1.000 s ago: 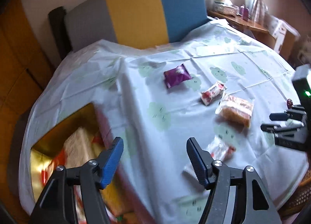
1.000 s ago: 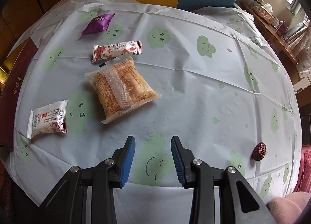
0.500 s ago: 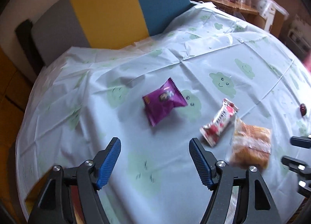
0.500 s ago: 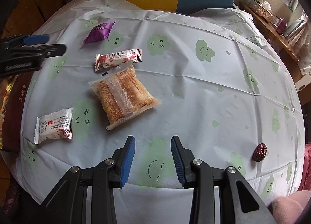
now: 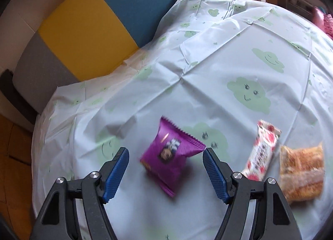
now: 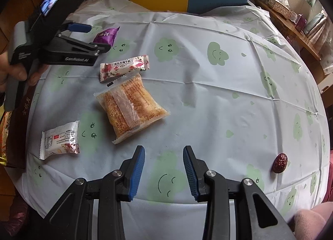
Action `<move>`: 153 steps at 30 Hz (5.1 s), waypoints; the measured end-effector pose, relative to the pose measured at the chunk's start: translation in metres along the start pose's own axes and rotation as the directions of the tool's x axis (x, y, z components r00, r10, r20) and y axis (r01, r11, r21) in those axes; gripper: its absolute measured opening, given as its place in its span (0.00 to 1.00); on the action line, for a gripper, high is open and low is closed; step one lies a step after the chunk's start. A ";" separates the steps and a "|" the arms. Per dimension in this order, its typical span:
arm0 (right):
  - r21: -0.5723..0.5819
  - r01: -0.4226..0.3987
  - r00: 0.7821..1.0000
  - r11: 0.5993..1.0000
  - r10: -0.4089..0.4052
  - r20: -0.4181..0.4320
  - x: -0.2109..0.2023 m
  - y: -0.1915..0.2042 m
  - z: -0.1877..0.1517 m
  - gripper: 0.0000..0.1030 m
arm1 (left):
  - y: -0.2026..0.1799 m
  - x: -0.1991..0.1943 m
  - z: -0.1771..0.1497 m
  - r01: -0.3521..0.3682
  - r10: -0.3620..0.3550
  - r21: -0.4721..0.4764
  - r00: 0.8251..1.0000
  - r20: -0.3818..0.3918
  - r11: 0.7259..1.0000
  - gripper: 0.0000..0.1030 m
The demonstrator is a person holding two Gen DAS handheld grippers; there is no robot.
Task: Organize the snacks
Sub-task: 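Grasp the purple candy packet with the left tool, then lift the purple packet with the left tool while the right tool moves toward the pink-flower candy bar, then grasp the pink-flower candy bar with the right tool, then lift the pink-flower candy bar with the right tool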
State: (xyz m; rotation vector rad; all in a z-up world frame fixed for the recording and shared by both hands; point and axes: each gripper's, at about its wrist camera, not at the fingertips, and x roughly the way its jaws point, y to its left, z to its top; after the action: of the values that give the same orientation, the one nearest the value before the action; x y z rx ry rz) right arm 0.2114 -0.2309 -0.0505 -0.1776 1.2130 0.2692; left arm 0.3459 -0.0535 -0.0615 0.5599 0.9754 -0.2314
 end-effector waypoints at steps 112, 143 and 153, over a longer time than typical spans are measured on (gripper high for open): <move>-0.067 -0.148 0.984 0.987 0.153 0.088 0.006 0.045 0.059 0.62 | -0.119 -0.164 -0.245 0.159 -0.107 -0.408 0.983 0.148 0.899 0.38; 0.041 -0.185 0.982 0.982 0.186 -0.021 0.078 0.078 0.126 0.21 | -0.115 -0.161 -0.245 0.188 -0.134 -0.434 0.979 0.151 0.881 0.40; -0.131 -0.324 0.945 0.937 0.328 0.007 0.004 0.081 0.072 0.20 | -0.113 -0.163 -0.248 0.185 -0.130 -0.437 0.979 0.154 0.880 0.40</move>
State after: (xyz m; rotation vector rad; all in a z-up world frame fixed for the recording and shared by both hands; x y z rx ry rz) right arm 0.2532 -0.1336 -0.0293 -0.0818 1.1948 0.6387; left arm 0.0302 -0.0229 -0.0727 0.0378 0.9183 -0.1738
